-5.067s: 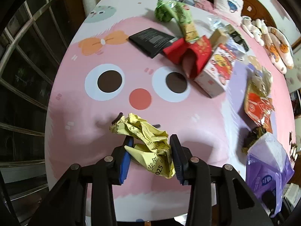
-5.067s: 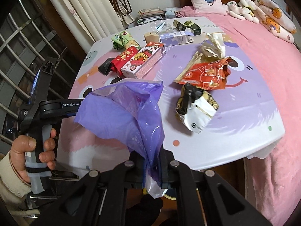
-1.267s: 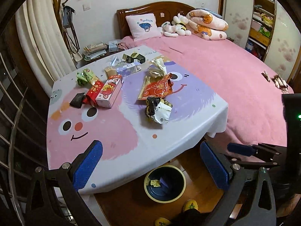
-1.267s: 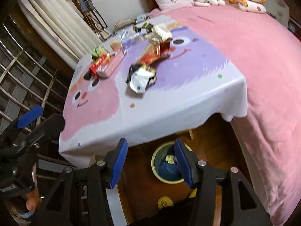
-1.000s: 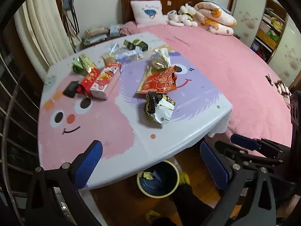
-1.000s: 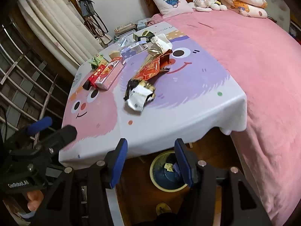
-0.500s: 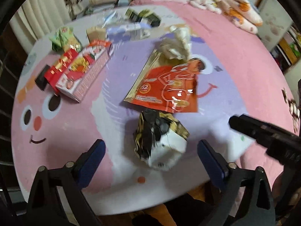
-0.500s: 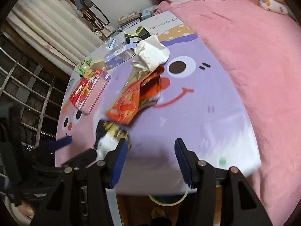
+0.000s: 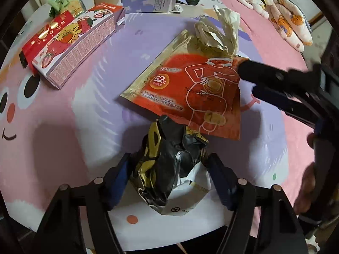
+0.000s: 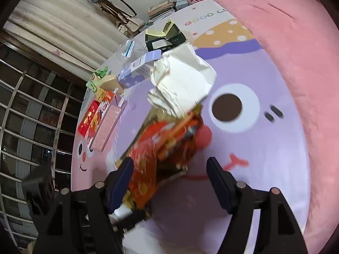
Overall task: Collect trash
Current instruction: 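Grasp the gold-and-white wrapper with the left tool while the right tool grasps the orange packet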
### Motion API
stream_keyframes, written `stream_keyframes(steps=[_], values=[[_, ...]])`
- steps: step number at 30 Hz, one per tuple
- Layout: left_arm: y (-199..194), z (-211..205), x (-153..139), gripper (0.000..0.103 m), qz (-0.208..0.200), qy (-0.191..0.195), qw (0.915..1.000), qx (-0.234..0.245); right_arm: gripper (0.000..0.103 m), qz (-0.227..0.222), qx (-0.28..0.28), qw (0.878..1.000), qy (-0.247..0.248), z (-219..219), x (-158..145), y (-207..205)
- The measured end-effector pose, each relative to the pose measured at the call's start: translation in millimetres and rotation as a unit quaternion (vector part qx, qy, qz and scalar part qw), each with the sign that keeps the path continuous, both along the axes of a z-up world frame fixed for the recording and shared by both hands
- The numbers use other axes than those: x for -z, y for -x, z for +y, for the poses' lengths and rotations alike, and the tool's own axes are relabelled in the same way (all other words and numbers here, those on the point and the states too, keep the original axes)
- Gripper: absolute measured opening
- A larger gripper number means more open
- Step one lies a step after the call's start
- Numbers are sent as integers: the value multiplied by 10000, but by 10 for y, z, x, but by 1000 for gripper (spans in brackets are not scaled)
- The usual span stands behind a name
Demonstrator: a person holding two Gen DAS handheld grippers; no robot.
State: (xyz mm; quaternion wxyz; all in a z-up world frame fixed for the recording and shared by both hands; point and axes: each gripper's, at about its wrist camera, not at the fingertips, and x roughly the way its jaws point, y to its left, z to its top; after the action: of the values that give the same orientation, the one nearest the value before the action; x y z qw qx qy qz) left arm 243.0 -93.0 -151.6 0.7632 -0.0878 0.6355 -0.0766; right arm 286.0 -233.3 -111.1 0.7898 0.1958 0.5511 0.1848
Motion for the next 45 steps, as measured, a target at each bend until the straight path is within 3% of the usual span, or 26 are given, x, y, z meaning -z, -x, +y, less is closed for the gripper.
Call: stream_keyframes(steps=[5, 16, 18, 20, 21, 23, 32, 45], values=[[16, 9, 18, 61, 31, 55, 10000, -14, 72, 12, -30, 10000, -26, 68, 102, -150], [9, -9, 21, 59, -14, 63, 10000, 36, 70, -336, -385, 9985, 191, 278, 157, -160], [15, 19, -11, 57, -13, 75, 10000, 50, 52, -369, -513, 9976, 293, 350, 166, -160], [3, 16, -15, 56, 4, 90, 10000, 41, 43, -379, -548, 9972, 339, 372, 169, -162], [-9, 40, -21, 56, 21, 95, 10000, 9, 29, -399, -550, 9970, 360, 375, 163, -164], [4, 83, -45, 56, 22, 121, 9999, -49, 15, -399, -578, 9967, 402, 382, 151, -176], [229, 381, -279, 55, -200, 191, 9993, -267, 4, -628, -633, 9956, 276, 389, -103, -28], [753, 735, -700, 55, -626, 134, 9979, -2, 2, -1286, -601, 9882, 578, 624, -766, 639]])
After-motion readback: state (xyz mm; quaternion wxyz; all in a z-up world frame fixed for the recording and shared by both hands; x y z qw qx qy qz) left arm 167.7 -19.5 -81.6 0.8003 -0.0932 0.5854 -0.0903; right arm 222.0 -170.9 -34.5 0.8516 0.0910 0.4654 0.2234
